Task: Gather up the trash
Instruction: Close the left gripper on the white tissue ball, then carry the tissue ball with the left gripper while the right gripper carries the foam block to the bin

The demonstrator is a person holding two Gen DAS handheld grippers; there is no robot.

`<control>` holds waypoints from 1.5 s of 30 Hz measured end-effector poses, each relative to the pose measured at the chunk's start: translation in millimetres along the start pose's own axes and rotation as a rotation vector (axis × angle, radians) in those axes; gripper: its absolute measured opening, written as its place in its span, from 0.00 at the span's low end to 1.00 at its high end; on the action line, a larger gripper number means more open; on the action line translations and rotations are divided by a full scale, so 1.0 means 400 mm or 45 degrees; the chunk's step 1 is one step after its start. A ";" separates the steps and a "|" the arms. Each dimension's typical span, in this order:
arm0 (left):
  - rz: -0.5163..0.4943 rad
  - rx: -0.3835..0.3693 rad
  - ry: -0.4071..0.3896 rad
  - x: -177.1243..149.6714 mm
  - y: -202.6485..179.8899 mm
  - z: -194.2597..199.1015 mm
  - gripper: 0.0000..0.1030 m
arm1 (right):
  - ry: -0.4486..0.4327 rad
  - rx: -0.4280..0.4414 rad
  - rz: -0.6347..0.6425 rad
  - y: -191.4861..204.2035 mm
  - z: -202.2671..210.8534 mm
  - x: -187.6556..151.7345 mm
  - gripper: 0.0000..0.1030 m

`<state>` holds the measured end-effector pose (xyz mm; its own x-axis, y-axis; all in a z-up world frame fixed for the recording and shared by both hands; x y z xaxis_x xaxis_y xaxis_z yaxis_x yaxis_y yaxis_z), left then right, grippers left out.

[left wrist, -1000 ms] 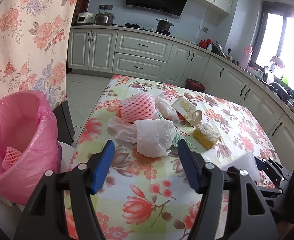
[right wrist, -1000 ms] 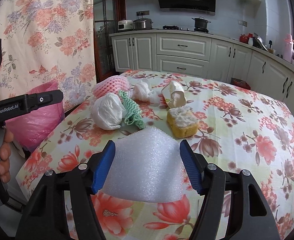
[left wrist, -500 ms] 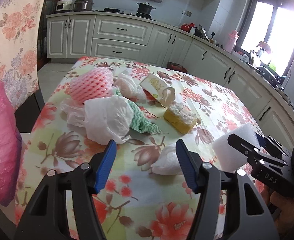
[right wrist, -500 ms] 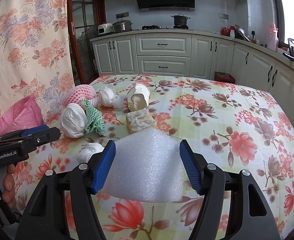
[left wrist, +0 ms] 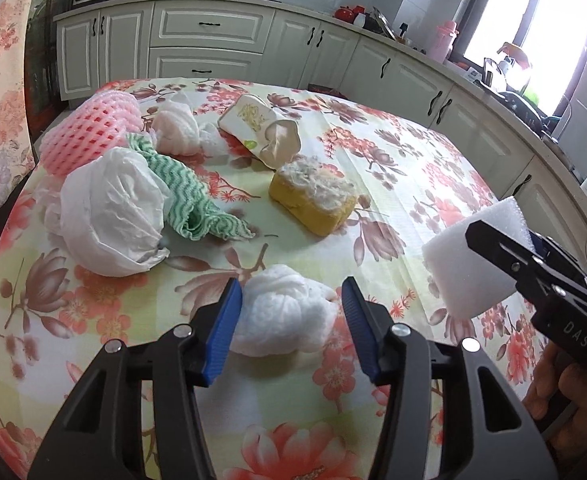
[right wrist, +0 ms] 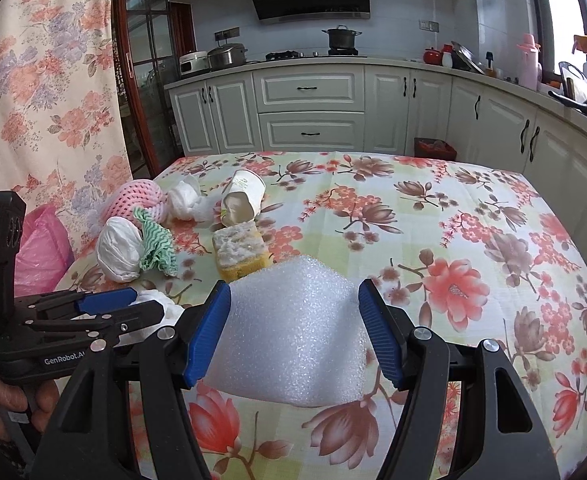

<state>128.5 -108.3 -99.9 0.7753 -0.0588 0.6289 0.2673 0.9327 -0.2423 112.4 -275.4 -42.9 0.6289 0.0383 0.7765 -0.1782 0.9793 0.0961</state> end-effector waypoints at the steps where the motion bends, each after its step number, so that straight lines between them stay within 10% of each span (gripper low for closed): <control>1: 0.000 0.007 0.017 -0.003 0.000 -0.010 0.49 | -0.001 0.000 -0.003 -0.003 0.000 0.000 0.61; 8: 0.009 0.026 0.062 -0.016 0.007 -0.036 0.27 | 0.004 0.007 -0.011 -0.010 -0.003 -0.001 0.61; 45: 0.230 0.271 -0.317 0.042 0.324 0.396 0.26 | -0.076 0.173 0.163 0.255 0.013 0.114 0.60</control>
<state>85.4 68.1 -3.7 0.6290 0.1775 0.7569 -0.0063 0.9747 -0.2233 119.1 -174.9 5.4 0.5490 0.1451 0.8232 -0.3572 0.9311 0.0741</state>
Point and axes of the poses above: each gripper's, at about its wrist camera, not at the fingertips, and z roughly against the way its jaws point, y to its left, x to its top, the point moved 5 cm from there along -z, roughly the way its jaws point, and after that the axes turned 2 degrees about -z, right-handed, at the moved point
